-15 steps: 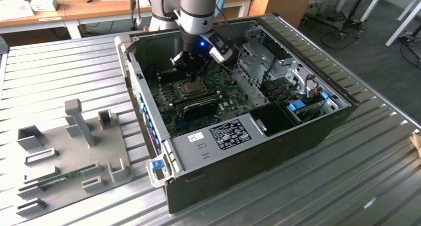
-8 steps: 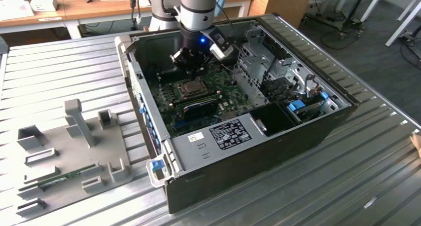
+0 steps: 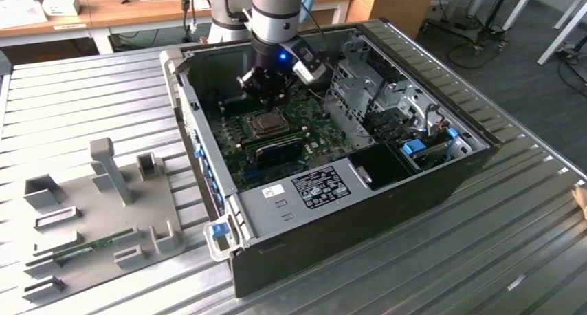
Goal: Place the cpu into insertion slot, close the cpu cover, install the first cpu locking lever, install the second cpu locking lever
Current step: 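Install the second cpu locking lever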
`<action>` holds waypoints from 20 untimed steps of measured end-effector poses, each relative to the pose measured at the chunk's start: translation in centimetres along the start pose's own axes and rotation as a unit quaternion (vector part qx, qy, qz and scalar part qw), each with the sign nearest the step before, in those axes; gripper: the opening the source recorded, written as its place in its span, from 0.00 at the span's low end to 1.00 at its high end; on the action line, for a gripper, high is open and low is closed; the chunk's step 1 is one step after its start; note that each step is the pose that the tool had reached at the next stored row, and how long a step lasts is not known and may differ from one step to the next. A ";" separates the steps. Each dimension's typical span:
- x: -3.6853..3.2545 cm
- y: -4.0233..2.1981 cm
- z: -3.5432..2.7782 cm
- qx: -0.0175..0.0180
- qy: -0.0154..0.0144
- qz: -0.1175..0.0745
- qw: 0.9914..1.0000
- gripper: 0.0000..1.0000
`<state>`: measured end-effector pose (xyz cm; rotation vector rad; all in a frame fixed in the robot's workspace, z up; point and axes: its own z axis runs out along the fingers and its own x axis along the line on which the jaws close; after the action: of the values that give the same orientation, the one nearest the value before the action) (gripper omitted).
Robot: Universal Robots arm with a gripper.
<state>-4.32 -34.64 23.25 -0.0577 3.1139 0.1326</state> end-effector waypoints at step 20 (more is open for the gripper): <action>0.06 -1.58 -0.13 0.000 0.000 0.000 1.000 0.10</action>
<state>-4.32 -36.23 23.25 -0.0575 3.1139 0.1327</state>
